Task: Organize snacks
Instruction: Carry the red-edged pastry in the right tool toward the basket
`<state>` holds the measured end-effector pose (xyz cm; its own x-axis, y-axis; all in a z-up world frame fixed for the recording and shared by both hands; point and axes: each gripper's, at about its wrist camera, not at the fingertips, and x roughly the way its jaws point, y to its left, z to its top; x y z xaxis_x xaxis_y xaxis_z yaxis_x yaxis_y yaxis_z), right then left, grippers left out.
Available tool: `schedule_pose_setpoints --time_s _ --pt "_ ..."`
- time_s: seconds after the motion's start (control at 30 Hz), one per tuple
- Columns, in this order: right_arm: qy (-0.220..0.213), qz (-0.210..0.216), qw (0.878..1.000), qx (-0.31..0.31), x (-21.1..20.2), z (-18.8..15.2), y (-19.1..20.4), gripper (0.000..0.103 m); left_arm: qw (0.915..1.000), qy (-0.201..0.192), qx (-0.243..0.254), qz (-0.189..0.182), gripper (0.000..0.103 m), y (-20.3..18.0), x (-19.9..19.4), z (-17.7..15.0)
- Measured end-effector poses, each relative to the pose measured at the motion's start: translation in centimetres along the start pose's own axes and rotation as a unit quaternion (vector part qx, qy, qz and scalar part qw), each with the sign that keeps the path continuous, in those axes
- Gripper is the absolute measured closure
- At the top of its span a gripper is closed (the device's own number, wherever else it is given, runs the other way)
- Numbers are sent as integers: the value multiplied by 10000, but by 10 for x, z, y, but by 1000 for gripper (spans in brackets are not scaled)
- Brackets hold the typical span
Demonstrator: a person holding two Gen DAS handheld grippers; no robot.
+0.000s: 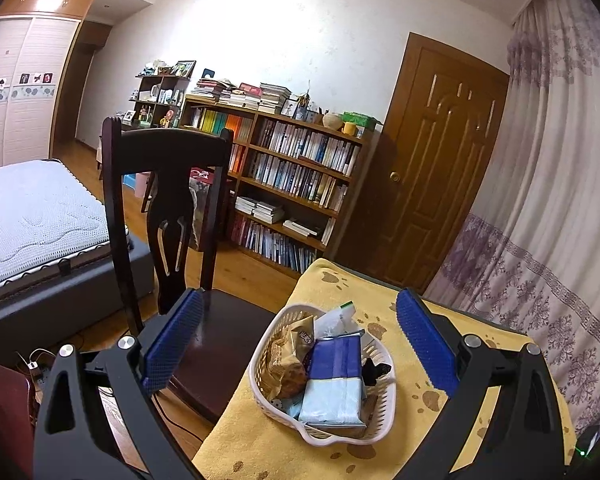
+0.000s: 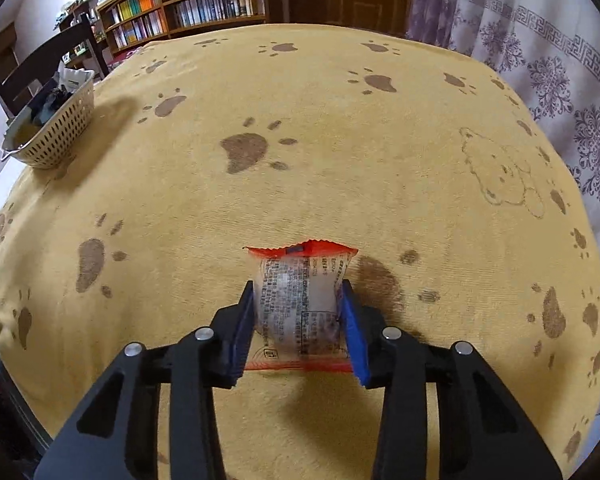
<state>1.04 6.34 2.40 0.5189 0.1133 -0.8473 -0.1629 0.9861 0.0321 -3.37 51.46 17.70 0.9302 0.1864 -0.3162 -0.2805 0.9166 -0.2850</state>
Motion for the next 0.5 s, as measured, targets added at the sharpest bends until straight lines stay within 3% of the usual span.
schedule_pose_setpoints --time_s 0.23,0.5 --pt "-269 280 9986 -356 -16 37 41 63 10000 -49 -77 -11 5 5 -2 2" --pt "-574 873 9900 -947 -38 108 128 63 9994 -136 -307 -18 5 21 -7 8"
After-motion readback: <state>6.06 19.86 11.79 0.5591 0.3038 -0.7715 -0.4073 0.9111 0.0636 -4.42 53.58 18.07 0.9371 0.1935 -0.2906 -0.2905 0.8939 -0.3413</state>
